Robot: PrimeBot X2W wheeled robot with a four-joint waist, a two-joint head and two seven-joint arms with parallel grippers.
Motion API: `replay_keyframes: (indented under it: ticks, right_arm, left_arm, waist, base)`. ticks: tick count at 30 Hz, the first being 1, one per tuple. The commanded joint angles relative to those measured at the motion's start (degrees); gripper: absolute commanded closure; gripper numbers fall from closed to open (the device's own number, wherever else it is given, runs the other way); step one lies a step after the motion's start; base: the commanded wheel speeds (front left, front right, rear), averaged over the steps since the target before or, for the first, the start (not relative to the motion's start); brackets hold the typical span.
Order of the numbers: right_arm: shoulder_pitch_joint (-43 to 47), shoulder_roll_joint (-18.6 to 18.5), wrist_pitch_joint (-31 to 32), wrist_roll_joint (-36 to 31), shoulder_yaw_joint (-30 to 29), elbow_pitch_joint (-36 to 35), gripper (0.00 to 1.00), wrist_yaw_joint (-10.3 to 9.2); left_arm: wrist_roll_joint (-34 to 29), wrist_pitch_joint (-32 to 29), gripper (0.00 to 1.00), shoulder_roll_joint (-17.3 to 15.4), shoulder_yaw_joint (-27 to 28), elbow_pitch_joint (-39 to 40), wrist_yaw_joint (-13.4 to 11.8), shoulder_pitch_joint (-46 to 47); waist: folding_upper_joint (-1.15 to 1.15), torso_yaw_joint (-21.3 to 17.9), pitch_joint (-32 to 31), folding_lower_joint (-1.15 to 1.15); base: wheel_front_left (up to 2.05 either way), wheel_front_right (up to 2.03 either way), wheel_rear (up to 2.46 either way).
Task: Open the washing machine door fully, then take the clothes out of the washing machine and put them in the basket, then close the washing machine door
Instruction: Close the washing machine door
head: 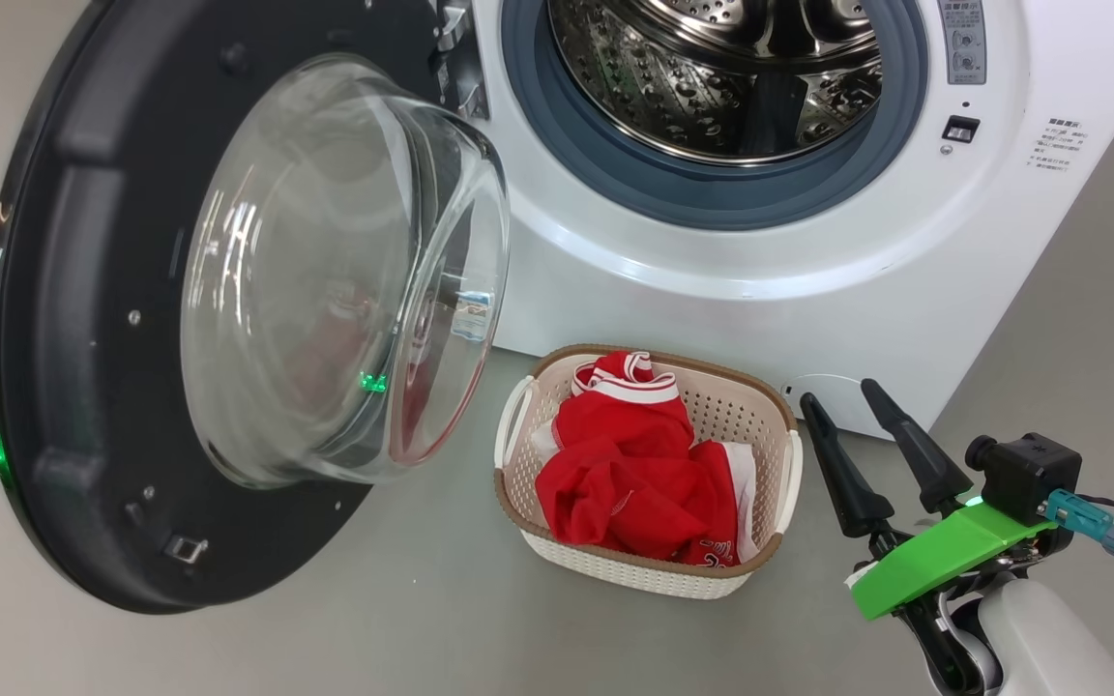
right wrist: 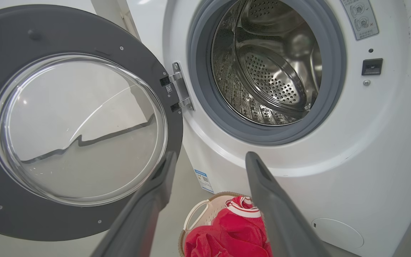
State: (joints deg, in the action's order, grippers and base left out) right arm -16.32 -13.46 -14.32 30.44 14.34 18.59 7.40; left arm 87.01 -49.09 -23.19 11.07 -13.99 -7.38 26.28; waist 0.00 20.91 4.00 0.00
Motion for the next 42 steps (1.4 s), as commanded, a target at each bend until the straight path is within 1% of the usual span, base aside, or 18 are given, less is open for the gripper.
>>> replay_keyframes:
  ticks: [1, 3, 4, 5, 6, 7, 9, 14, 19, 25, 30, 31, 32, 35, 38, 40, 42]
  right_arm:
    - [0.12, 0.16, -0.68, -0.01, 1.05, -1.18, 0.0, 0.09]
    - [0.13, 0.13, -0.68, -0.01, 1.05, -1.18, 0.0, 0.09]
    - [0.15, 0.11, -0.68, -0.01, 1.04, -1.18, 0.0, 0.09]
    - [0.16, 0.09, -0.68, -0.02, 1.04, -1.17, 0.0, 0.09]
    - [0.16, 0.08, -0.68, -0.04, 1.02, -1.17, 0.0, 0.09]
    - [0.15, 0.05, -0.68, -0.05, 0.99, -1.18, 0.0, 0.09]
    - [0.14, 0.02, -0.68, -0.06, 0.94, -1.19, 0.0, 0.09]
    - [0.2, -0.12, -0.68, -0.14, 0.69, -1.25, 0.0, 0.09]
    - [0.25, -0.06, -0.68, -0.2, 0.74, -1.29, 0.0, 0.09]
    - [0.01, 0.03, -0.68, -0.13, 1.33, -1.28, 0.0, 0.09]
    - [-0.21, -0.14, -0.68, -0.1, 1.54, -1.43, 0.0, 0.09]
    - [-0.25, -0.19, -0.68, -0.1, 1.59, -1.5, 0.0, 0.09]
    - [-0.26, -0.21, -0.68, -0.11, 1.63, -1.52, 0.0, 0.09]
    - [-0.24, -0.25, -0.68, -0.15, 1.67, -1.59, 0.0, 0.09]
    - [-0.25, -0.26, -0.68, -0.14, 1.86, -1.59, 0.0, 0.09]
    - [-0.33, -0.34, -0.68, -0.09, 2.03, -1.67, 0.0, 0.09]
    - [-0.35, -0.45, -0.68, -0.17, 2.1, -1.9, 0.0, 0.09]
  left_arm:
    - [-0.3, 0.18, 1.0, -2.82, 1.9, 1.97, 0.46, 0.87]
    - [-0.95, 1.33, 1.0, -2.99, 2.3, 1.9, 0.83, 1.09]
    - [-1.24, 1.84, 0.88, -3.03, 2.44, 1.82, 1.0, 1.21]
    - [-1.58, 2.36, 0.54, -3.1, 2.56, 1.74, 1.13, 1.3]
    - [-1.99, 2.81, 0.05, -3.24, 2.62, 1.65, 1.27, 1.33]
    - [-2.43, 3.27, 0.0, -3.39, 2.66, 1.57, 1.46, 1.31]
    - [-2.79, 3.76, 0.0, -3.5, 2.77, 1.48, 1.69, 1.32]
    - [-4.43, 6.41, 0.0, -4.18, 3.68, 0.98, 3.23, 1.56]
    - [-6.99, 9.35, 0.0, -4.77, 3.7, 1.06, 5.8, 1.25]
    - [-11.9, 13.63, 0.0, -6.23, 3.37, 1.58, 8.87, -1.09]
    - [-15.38, 17.86, 0.0, -6.03, 3.69, 3.58, 10.16, -4.23]
    - [-17.8, 20.59, 0.0, -6.22, 4.05, 4.42, 10.29, -5.42]
    - [-19.24, 22.02, 0.0, -6.31, 4.08, 4.7, 10.28, -6.11]
    - [-21.13, 25.51, 0.0, -5.15, 4.56, 5.82, 10.41, -7.84]
    - [-22.83, 28.47, 0.0, -4.23, 4.84, 7.25, 11.13, -10.3]
    - [-24.99, 30.74, 0.0, -4.29, 4.81, 8.19, 11.77, -12.38]
    - [-26.01, 32.87, 0.0, -3.43, 4.92, 8.87, 12.23, -14.22]
  waist:
    - [0.0, 0.02, -0.08, 0.0]
    - [0.0, 0.08, -0.11, 0.0]
    - [0.0, 0.11, -0.14, 0.0]
    - [0.0, 0.16, -0.17, 0.0]
    - [0.0, 0.22, -0.19, 0.0]
    - [0.0, 0.29, -0.22, 0.0]
    - [0.0, 0.37, -0.24, 0.0]
    - [0.0, 0.98, -0.45, 0.0]
    - [0.0, 1.76, -0.81, 0.0]
    - [0.0, 2.03, -1.11, 0.0]
    - [0.0, 2.22, -1.23, 0.0]
    - [0.0, 2.27, -1.23, 0.0]
    - [0.0, 2.28, -1.25, 0.0]
    - [0.0, 2.35, -1.36, 0.0]
    - [0.0, 2.3, -1.5, 0.0]
    - [0.0, 2.23, -1.6, 0.0]
    - [0.0, 2.21, -1.66, 0.0]
  base:
    - [0.0, 0.0, 0.0]
    - [0.0, 0.0, 0.0]
    - [0.0, 0.0, 0.0]
    - [0.0, 0.0, 0.0]
    - [0.0, 0.0, 0.0]
    - [0.0, 0.0, 0.0]
    - [0.0, 0.0, 0.0]
    - [0.0, 0.0, 0.0]
    - [0.0, 0.0, 0.0]
    - [0.0, 0.0, 0.0]
    - [0.0, 0.0, 0.0]
    - [0.0, 0.0, 0.0]
    - [0.0, 0.0, 0.0]
    - [0.0, 0.0, 0.0]
    - [0.0, 0.0, 0.0]
    - [0.0, 0.0, 0.0]
    - [0.0, 0.0, 0.0]
